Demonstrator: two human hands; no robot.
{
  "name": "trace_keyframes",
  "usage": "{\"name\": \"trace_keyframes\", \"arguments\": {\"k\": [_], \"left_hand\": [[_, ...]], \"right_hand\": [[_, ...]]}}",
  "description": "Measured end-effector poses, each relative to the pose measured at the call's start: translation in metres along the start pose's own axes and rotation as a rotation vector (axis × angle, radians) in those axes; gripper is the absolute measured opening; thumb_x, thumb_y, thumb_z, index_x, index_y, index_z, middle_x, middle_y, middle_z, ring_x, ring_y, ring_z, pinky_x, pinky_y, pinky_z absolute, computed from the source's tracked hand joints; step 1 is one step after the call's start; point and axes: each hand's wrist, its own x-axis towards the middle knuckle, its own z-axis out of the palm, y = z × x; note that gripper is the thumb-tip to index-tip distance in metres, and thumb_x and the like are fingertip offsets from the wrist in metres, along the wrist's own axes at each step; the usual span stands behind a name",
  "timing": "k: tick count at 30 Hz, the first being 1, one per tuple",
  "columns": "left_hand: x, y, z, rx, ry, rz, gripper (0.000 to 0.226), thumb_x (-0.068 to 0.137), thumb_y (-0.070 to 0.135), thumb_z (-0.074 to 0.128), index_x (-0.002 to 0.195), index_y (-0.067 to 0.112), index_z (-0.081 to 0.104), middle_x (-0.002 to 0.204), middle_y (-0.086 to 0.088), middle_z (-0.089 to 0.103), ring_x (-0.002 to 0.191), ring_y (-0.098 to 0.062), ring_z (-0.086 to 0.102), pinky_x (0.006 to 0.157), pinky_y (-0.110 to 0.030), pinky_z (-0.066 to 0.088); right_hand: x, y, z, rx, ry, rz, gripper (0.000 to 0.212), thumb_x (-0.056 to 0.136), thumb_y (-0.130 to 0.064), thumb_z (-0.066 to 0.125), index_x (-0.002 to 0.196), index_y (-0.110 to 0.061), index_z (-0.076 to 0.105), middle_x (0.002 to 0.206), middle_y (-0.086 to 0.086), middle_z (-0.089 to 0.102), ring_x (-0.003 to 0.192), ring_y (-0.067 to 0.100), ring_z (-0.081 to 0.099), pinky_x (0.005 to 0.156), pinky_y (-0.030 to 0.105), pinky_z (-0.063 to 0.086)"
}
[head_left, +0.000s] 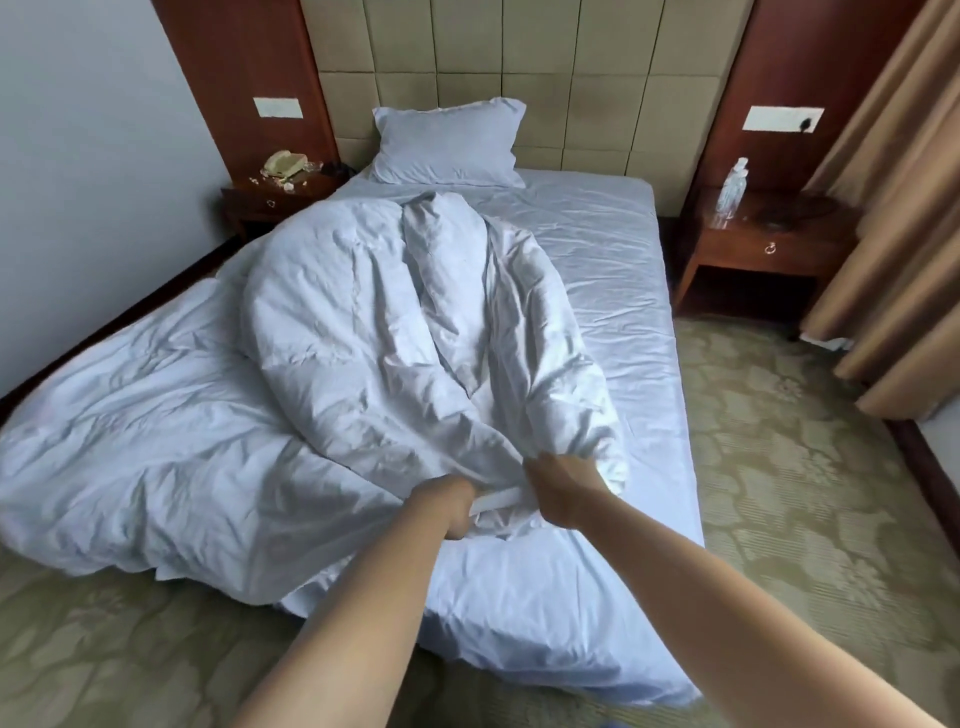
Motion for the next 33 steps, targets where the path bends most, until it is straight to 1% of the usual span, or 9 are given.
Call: {"name": "trace_keyframes", "arguments": {"k": [8,11,13,17,20,24,26,28,33], "left_hand": [[0.015,0.007,0.006,0.046,-0.081,-0.039,0.029,0.087,0.026,0.057,0.112,0.012,0.062,0.109,-0.010,0.063,0.098,-0.029,0.061,0.086,-0.038,0.052],[0.021,0.013,0.026,-0.052,-0.038,-0.078,0.036,0.089,0.036,0.057,0.116,0.013,0.057,0.117,-0.007,0.058,0.107,-0.027,0.058,0.086,-0.036,0.048],[0.025,0.020,0.038,-0.164,0.059,-0.067,0.042,0.085,0.045,0.060,0.115,0.015,0.054,0.123,-0.004,0.052,0.111,-0.026,0.055,0.085,-0.035,0.047],[0.049,0.032,0.052,-0.239,0.249,0.059,0.057,0.074,0.035,0.073,0.122,0.019,0.046,0.131,0.001,0.040,0.119,-0.024,0.049,0.088,-0.035,0.045],[0.063,0.041,0.068,-0.167,0.161,0.177,0.074,0.069,0.026,0.079,0.133,0.021,0.042,0.139,0.002,0.036,0.126,-0.024,0.042,0.095,-0.036,0.044],[0.080,0.045,0.091,-0.181,0.005,0.188,0.053,0.080,0.023,0.069,0.129,0.017,0.048,0.133,-0.007,0.042,0.119,-0.030,0.047,0.093,-0.034,0.044],[0.089,0.044,0.097,-0.224,-0.041,0.164,0.045,0.086,0.022,0.063,0.129,0.011,0.049,0.133,-0.012,0.043,0.116,-0.032,0.050,0.092,-0.033,0.043],[0.099,0.046,0.105,-0.236,-0.061,0.155,0.040,0.090,0.018,0.057,0.129,0.009,0.049,0.134,-0.012,0.041,0.116,-0.032,0.050,0.088,-0.030,0.040],[0.115,0.052,0.129,-0.186,-0.088,0.125,0.034,0.091,0.017,0.053,0.124,0.014,0.049,0.129,-0.009,0.041,0.107,-0.031,0.053,0.083,-0.033,0.041]], "right_hand": [[0.009,0.019,0.042,-0.085,0.086,-0.007,0.036,0.087,-0.015,0.053,0.124,-0.017,0.054,0.126,0.007,0.051,0.122,0.027,0.044,0.098,0.037,0.036],[0.007,0.033,0.056,0.179,0.102,0.213,0.031,0.087,-0.023,0.049,0.118,-0.019,0.051,0.117,0.007,0.062,0.115,0.027,0.052,0.101,0.034,0.031],[0.003,0.041,0.061,0.428,0.079,0.348,0.021,0.088,-0.026,0.044,0.107,-0.018,0.051,0.105,0.008,0.066,0.105,0.030,0.058,0.088,0.034,0.040],[0.011,0.053,0.064,0.482,-0.276,0.312,0.022,0.081,-0.029,0.054,0.095,-0.016,0.065,0.094,0.003,0.071,0.092,0.021,0.066,0.074,0.028,0.048],[0.013,0.047,0.074,0.374,-0.509,0.182,0.024,0.076,-0.031,0.062,0.085,-0.011,0.069,0.086,0.006,0.074,0.074,0.016,0.066,0.059,0.022,0.045],[0.011,0.048,0.096,0.517,-0.634,0.195,0.052,0.075,-0.054,0.069,0.109,-0.013,0.064,0.103,0.005,0.064,0.090,0.020,0.057,0.077,0.028,0.042],[0.016,0.059,0.110,0.781,-0.554,0.301,0.047,0.081,-0.057,0.062,0.108,-0.018,0.065,0.109,0.002,0.062,0.096,0.018,0.056,0.082,0.029,0.041],[0.022,0.071,0.127,0.968,-0.271,0.517,0.038,0.085,-0.051,0.059,0.107,-0.021,0.063,0.108,0.003,0.062,0.099,0.022,0.056,0.084,0.032,0.043],[0.024,0.068,0.166,0.912,0.031,1.034,0.061,0.084,-0.045,0.057,0.137,-0.021,0.037,0.138,0.009,0.034,0.131,0.029,0.029,0.105,0.038,0.030]]}}
